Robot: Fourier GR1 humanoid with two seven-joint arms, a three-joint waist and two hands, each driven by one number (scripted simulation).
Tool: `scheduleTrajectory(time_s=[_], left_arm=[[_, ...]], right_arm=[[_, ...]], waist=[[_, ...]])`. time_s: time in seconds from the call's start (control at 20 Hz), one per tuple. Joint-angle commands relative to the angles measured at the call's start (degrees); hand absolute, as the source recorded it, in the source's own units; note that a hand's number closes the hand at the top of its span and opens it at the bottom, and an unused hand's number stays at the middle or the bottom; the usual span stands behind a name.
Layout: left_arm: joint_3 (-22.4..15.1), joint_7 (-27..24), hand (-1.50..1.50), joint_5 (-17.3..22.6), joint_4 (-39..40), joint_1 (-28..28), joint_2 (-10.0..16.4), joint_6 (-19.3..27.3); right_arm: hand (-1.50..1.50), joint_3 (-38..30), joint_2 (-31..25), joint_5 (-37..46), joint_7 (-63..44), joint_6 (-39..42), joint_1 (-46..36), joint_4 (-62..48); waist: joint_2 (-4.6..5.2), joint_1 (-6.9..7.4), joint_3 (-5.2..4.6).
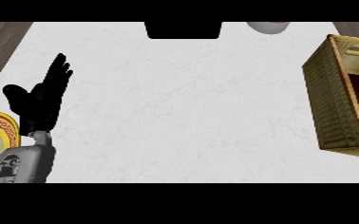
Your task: Pick the lemon from the placemat and place it in the basket
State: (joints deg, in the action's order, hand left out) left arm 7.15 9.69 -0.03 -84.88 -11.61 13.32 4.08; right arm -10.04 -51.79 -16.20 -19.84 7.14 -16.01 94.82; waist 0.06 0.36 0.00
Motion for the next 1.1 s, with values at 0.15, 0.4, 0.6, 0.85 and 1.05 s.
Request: scheduleTrajectory(time_s=[0.15, 0.4, 0.6, 0.85, 1.05], left_arm=[[-0.74, 0.43, 0.00, -0.21, -1.27, -0.09, -0.32, -0.10], [-0.28, 0.61, 0.00, -0.14, 0.39, -1.93, -0.59, 0.23], [-0.01, 1.20, 0.00, -0.61, -3.22, 1.35, -0.58, 0.37], [0.39, -0.43, 0.00, -1.00, 1.79, -0.78, -0.95, -0.21], [0.03, 2.51, 0.00, 0.02, -3.20, 0.51, -0.50, -0.99]], right_arm=[[1.50, 3.30, -12.13, 25.09, 16.94, -0.94, 0.33, 4.69], [1.50, 6.87, -8.77, 37.41, 28.70, -9.35, 0.31, -4.41], [1.50, 5.96, -3.67, 40.43, 29.48, -10.60, -1.94, -6.92], [1.50, 6.98, -2.37, 43.07, 25.95, -3.23, -10.88, -11.23], [1.50, 10.27, -6.31, 45.67, 25.54, 2.64, -12.27, -16.90]], waist=[[0.23, 0.66, 0.11], [0.41, 0.80, 0.07], [-0.02, 0.12, 0.00], [-0.01, -0.07, -0.02], [0.00, 0.44, -0.03]])
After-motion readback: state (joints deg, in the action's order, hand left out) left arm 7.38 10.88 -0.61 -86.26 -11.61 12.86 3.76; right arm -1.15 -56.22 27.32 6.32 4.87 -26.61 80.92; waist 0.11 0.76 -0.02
